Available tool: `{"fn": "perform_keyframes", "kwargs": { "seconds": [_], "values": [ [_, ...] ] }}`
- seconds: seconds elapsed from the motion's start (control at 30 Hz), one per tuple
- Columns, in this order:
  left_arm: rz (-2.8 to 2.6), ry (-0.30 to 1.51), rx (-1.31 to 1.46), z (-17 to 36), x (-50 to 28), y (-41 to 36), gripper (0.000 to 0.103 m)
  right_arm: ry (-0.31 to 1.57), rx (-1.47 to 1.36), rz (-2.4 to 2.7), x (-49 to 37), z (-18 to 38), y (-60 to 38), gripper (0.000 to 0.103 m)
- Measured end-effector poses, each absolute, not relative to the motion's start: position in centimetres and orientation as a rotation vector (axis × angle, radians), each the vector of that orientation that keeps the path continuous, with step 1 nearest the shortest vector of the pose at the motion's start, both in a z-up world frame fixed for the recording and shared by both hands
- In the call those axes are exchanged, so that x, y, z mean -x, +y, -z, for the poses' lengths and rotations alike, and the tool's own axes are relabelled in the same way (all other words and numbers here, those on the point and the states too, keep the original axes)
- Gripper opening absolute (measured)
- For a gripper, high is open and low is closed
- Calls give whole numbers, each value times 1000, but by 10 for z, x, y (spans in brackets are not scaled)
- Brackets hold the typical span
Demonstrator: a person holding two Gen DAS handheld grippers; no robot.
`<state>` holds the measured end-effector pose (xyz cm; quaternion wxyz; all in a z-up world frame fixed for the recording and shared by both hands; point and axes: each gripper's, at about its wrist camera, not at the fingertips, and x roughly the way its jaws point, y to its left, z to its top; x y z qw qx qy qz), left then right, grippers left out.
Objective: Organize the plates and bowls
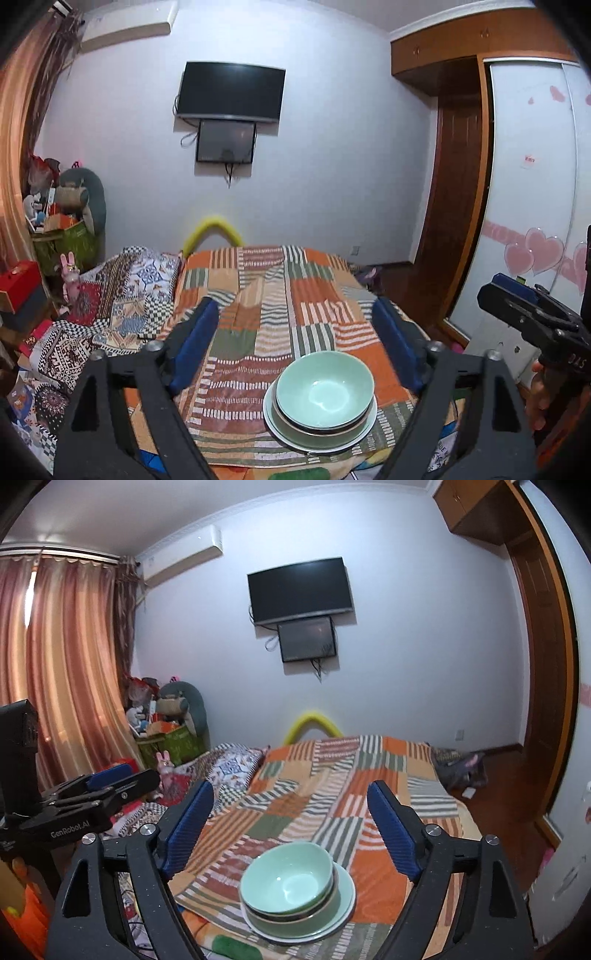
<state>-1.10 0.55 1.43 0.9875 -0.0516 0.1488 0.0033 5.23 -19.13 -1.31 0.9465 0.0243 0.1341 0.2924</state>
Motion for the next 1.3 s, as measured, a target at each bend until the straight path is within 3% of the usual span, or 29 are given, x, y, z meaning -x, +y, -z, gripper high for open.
{"fn": "perform_keyframes", "kwargs": {
  "seconds": [0.17, 0.37, 1.3],
  "values": [
    [-15, 264, 96, -18, 20, 4, 95, 238, -50, -596, -45, 12, -187, 98],
    [-19, 259, 78, -16, 21, 0, 95, 219, -52, -588, -38, 15, -188, 102],
    [-14, 248, 69, -15, 25, -6, 99, 213, -48, -591, -35, 16, -189, 103]
  ]
}}
